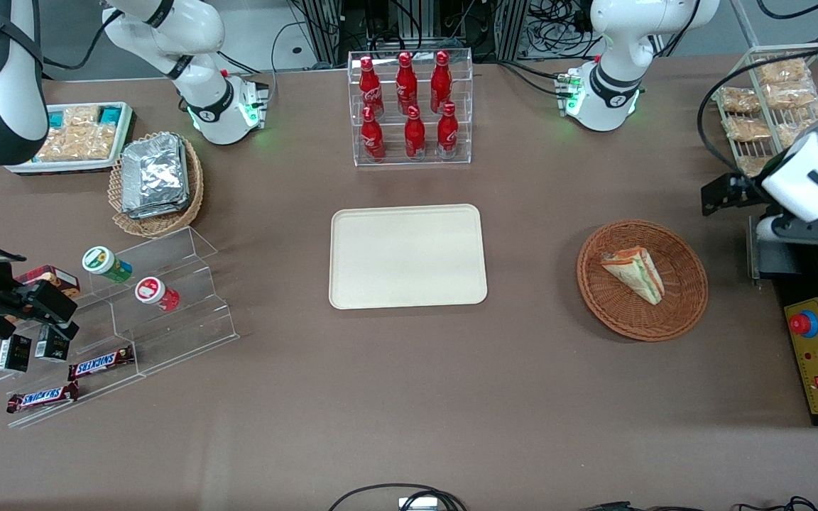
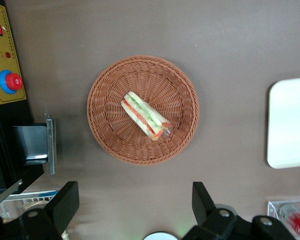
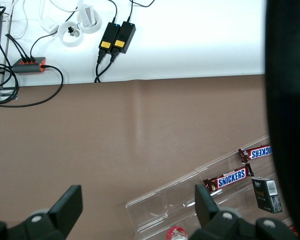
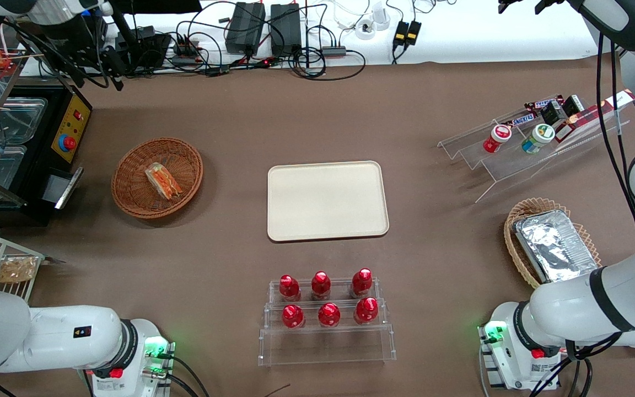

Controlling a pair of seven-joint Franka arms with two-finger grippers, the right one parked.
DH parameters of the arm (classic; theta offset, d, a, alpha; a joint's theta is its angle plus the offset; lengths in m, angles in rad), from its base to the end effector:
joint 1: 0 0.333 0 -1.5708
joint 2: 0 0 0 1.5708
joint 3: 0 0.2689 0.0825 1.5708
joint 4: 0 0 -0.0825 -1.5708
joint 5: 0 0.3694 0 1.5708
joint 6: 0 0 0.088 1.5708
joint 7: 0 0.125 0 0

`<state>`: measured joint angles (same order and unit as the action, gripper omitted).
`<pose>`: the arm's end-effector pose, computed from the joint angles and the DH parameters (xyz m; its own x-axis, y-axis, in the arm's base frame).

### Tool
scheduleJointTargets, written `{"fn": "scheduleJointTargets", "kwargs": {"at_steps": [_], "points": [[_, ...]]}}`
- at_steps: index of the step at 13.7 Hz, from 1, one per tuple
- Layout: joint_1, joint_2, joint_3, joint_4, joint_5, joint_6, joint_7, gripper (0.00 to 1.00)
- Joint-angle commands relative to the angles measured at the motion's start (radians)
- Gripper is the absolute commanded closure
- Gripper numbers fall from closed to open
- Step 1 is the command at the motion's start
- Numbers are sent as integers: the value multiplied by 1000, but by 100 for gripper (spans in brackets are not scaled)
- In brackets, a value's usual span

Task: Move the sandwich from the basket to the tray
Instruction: 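Move the left gripper over the sandwich in the wicker basket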

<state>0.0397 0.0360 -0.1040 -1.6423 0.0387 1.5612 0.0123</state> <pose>0.5403 -0.0292 0.5069 0.9902 -0.0761 -0.1171 -0.0805 -0.9962 -0.0333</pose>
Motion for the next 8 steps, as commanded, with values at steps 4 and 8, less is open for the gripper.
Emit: {"fn": "scheduleJointTargets", "kwargs": {"at_steps": [4,8], "points": [[3,10,3,-247,29,265,-195,0],[3,9,3,-387,29,408,-363,0]]}}
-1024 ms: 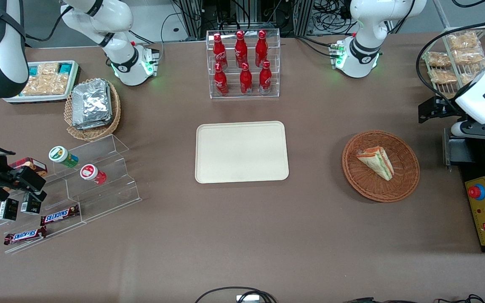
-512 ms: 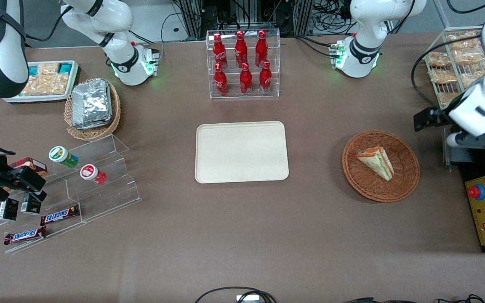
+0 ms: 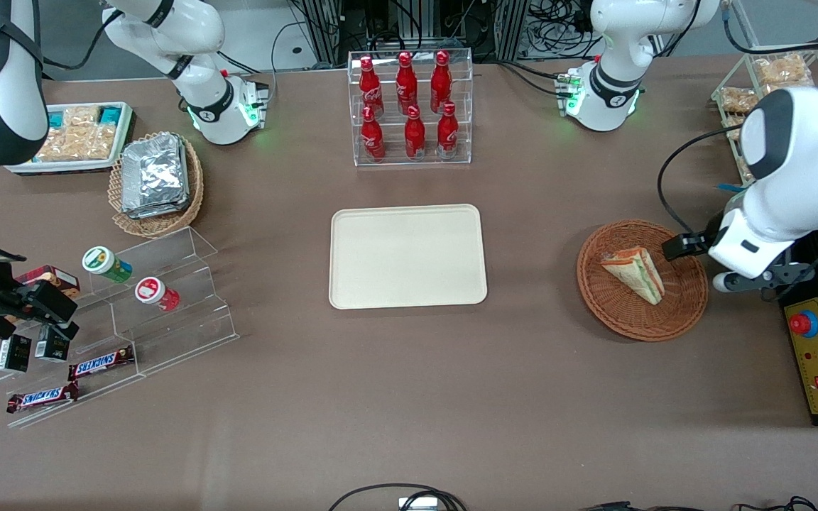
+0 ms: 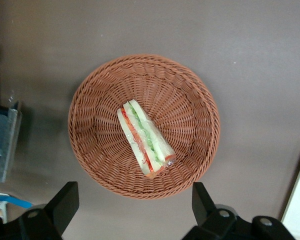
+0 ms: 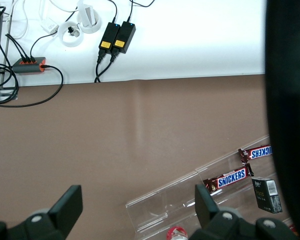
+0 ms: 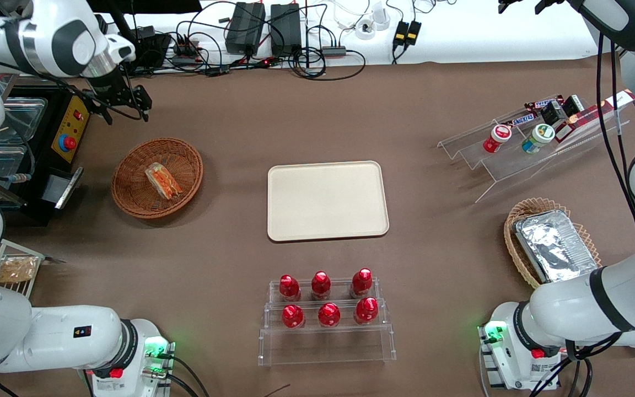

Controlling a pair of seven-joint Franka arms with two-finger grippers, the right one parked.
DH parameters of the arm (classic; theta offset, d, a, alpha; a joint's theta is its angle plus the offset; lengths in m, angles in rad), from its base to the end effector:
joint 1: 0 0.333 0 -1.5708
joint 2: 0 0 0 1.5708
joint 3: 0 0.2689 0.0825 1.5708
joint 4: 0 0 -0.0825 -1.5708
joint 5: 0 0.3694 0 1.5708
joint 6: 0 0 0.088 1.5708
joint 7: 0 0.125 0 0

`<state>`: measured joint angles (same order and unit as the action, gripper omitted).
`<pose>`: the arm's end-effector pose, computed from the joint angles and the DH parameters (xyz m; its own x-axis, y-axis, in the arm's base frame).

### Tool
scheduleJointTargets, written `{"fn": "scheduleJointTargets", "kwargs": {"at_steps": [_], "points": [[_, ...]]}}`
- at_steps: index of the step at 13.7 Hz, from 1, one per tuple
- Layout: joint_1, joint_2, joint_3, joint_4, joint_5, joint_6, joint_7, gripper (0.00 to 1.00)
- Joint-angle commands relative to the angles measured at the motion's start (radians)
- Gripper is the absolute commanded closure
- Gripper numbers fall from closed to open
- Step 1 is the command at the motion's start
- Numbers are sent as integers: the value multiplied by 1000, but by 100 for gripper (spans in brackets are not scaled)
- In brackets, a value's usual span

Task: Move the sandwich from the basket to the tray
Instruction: 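Lower the open left gripper around the wrapped sandwich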

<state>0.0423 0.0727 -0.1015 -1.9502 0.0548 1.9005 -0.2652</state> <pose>0.5416 -0.0267 0.3735 0.9766 0.1866 -0.1068 0.1795 -0.9811 -0.0725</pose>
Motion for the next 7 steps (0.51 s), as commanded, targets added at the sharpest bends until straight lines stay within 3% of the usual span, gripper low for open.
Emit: {"fn": "scheduleJointTargets", "kwargs": {"at_steps": [1,7], "points": [[1,-30,0,-120,13,119,-133,0],[-12,13,-1,-272,13,345,-393,0]]}}
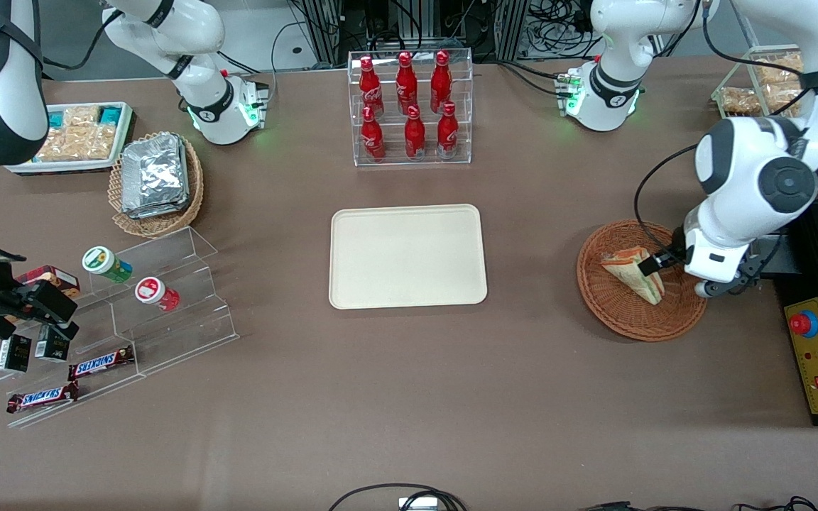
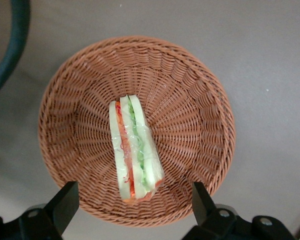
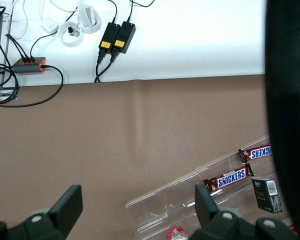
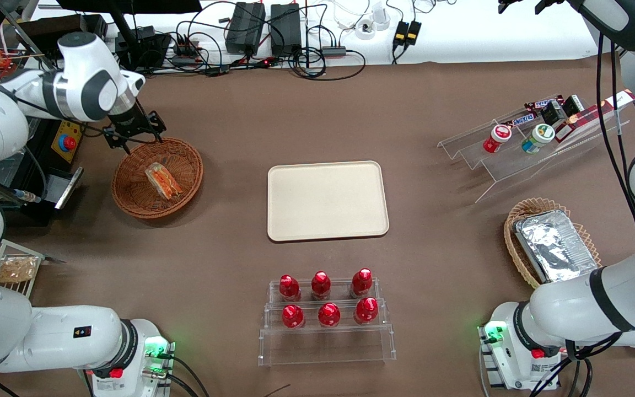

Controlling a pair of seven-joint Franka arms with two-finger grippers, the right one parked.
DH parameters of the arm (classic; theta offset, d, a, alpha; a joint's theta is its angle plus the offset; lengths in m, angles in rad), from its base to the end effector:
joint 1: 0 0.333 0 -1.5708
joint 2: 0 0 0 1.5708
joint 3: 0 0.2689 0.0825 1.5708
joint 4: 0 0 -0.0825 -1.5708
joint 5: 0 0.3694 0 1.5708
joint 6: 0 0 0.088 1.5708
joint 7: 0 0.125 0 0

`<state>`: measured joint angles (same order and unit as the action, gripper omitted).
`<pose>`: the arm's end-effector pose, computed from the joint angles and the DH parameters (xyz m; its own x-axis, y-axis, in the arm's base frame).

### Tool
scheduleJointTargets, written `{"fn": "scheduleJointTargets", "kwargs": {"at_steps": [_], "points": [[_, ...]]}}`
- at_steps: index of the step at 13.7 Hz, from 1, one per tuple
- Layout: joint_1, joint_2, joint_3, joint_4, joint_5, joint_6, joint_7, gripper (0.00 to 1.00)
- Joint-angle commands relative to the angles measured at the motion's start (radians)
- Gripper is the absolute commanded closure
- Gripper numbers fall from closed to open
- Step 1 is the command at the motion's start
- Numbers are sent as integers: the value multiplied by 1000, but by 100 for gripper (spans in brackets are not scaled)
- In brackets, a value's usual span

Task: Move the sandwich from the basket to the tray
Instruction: 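Lower the open left gripper around the wrapped sandwich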

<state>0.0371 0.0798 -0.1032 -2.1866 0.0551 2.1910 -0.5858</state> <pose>0.5176 -0.0317 0.2901 0.8826 0.4680 -0.0439 0.4646 -0.8828 -0.0701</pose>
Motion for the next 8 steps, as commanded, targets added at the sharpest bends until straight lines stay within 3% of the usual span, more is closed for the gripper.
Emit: {"fn": "scheduleJointTargets", "kwargs": {"at_steps": [1,8], "points": [[-6,17,-1,-45,14,70,-97,0],[-5,61,0,-139,14,214,-172,0]]}}
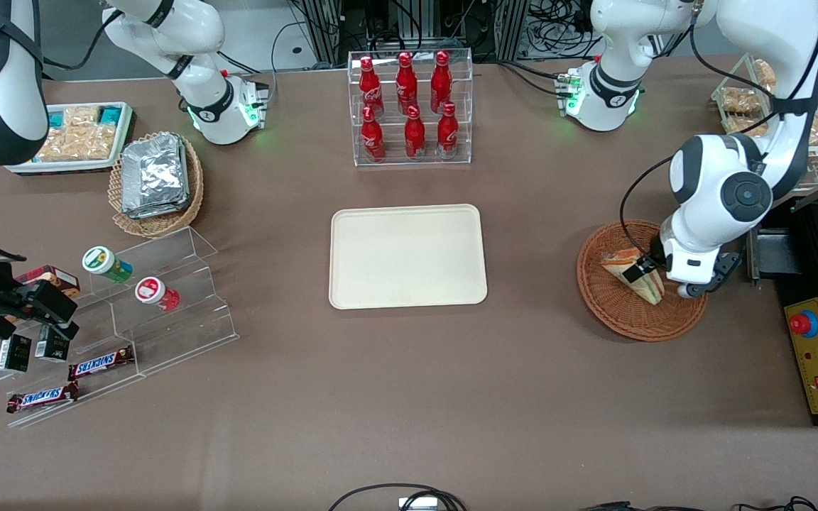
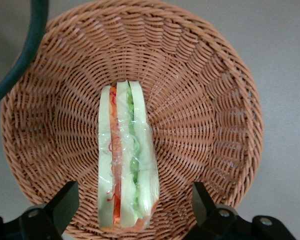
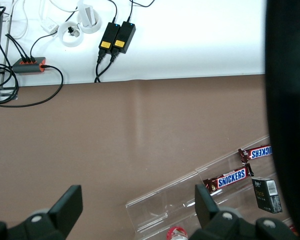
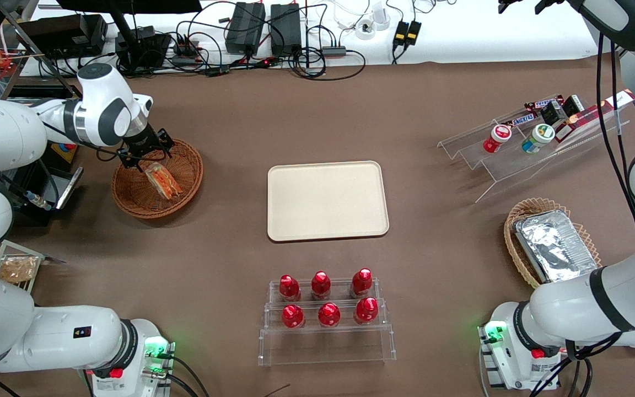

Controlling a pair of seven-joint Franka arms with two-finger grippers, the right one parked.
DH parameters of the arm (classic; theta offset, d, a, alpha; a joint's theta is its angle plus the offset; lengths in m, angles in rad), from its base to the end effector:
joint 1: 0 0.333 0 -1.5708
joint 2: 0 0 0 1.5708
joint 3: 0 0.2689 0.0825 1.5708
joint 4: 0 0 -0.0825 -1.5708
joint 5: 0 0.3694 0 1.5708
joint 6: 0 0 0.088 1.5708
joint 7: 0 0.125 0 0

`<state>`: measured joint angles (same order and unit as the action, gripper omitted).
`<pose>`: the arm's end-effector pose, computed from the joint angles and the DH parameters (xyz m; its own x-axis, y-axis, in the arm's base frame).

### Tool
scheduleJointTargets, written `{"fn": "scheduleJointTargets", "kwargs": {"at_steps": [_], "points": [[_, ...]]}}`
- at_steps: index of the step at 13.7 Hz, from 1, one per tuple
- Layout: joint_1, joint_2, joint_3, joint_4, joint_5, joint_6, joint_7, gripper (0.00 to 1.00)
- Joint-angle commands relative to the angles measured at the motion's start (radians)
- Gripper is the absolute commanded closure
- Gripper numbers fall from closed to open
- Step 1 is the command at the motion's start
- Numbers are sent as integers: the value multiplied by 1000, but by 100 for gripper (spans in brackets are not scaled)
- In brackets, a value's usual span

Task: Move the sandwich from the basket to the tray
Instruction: 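Lower the open left gripper around the wrapped sandwich, then close the left gripper on the sandwich's upright edge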

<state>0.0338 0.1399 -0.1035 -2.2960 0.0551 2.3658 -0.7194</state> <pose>0.4995 -0.0345 0.2296 0.8186 0.5730 -0.0381 0.5704 -0.8190 -0.0618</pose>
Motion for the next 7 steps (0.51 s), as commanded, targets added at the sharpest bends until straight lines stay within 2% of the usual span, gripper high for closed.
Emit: {"fn": "scheduleJointTargets", "kwargs": {"at_steps": [1,7], "points": [[-2,4,2,-42,14,59,-40,0],[9,52,5,-80,14,150,-57,0]]}}
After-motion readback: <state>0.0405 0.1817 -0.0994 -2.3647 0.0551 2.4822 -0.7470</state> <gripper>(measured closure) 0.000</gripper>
